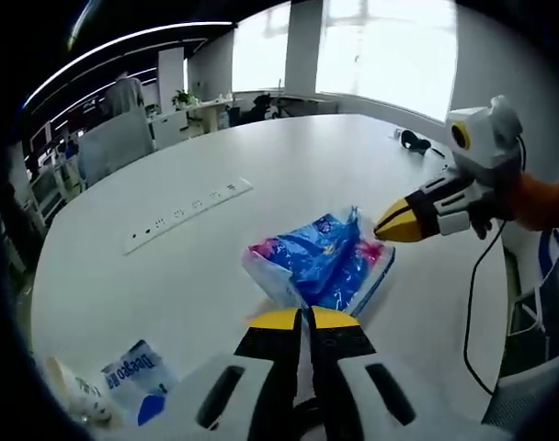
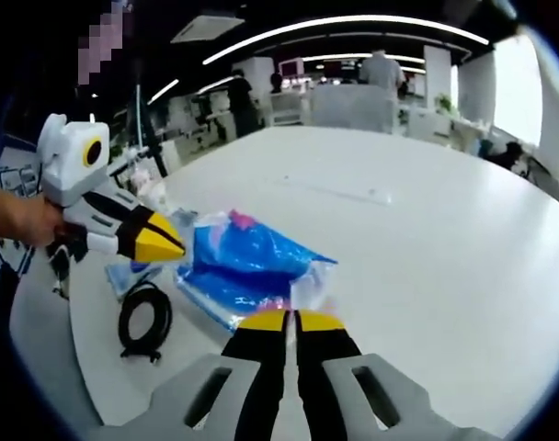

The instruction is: Arrange the tabletop items into an orderly group along one side of the table until the central work area is clear of visible clutter.

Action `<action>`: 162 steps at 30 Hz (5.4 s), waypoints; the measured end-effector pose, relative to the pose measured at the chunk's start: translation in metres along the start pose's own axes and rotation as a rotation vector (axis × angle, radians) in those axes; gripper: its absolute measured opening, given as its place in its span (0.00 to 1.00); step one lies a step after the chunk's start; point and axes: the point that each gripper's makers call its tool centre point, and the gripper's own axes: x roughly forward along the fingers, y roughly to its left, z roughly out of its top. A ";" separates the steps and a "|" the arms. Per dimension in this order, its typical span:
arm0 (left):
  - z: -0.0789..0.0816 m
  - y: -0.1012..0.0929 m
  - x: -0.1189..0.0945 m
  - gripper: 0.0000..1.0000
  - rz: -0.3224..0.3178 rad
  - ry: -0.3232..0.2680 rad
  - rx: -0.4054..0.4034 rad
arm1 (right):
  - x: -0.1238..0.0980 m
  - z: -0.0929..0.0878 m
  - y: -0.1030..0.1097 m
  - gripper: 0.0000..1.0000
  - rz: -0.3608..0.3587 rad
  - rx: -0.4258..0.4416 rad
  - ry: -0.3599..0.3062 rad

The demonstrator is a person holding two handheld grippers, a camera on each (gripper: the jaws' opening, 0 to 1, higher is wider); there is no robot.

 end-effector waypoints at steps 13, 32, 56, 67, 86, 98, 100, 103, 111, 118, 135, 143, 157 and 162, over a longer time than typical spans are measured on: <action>-0.004 0.002 0.014 0.02 -0.013 0.024 0.012 | 0.010 -0.009 -0.008 0.00 -0.001 0.022 0.012; -0.013 0.005 0.030 0.02 -0.028 0.054 0.005 | 0.023 -0.016 -0.017 0.00 -0.004 0.031 0.031; -0.024 0.017 0.044 0.03 -0.018 0.081 -0.026 | 0.039 -0.027 -0.023 0.00 -0.025 0.040 0.055; -0.022 0.022 0.047 0.03 -0.006 0.076 -0.040 | 0.043 -0.030 -0.028 0.01 -0.044 0.022 0.055; -0.015 0.027 0.031 0.06 0.013 0.036 -0.043 | 0.033 -0.011 -0.033 0.23 -0.095 -0.011 -0.044; -0.008 0.031 0.015 0.09 0.025 0.013 -0.033 | 0.022 -0.004 -0.027 0.26 -0.098 -0.013 -0.073; -0.007 0.031 0.012 0.13 0.024 0.009 -0.039 | 0.019 0.000 -0.026 0.28 -0.097 -0.011 -0.081; -0.009 0.027 0.011 0.23 0.003 0.021 -0.059 | 0.016 0.006 -0.023 0.36 -0.091 -0.004 -0.103; -0.008 0.022 0.002 0.43 -0.001 0.022 -0.041 | 0.011 0.018 -0.013 0.48 -0.069 -0.012 -0.132; 0.000 0.022 -0.008 0.61 0.013 0.004 -0.068 | 0.003 0.031 -0.009 0.55 -0.067 -0.039 -0.156; 0.021 0.020 -0.036 0.83 0.044 -0.073 -0.048 | -0.017 0.064 0.007 0.64 -0.058 -0.183 -0.183; 0.029 0.016 -0.052 0.85 0.047 -0.107 -0.014 | -0.027 0.072 0.019 0.75 -0.053 -0.227 -0.183; 0.025 0.013 -0.077 0.84 0.064 -0.122 0.003 | -0.036 0.071 0.045 0.84 -0.020 -0.253 -0.182; 0.023 0.012 -0.083 0.84 0.071 -0.122 0.016 | -0.041 0.070 0.051 0.84 -0.018 -0.291 -0.172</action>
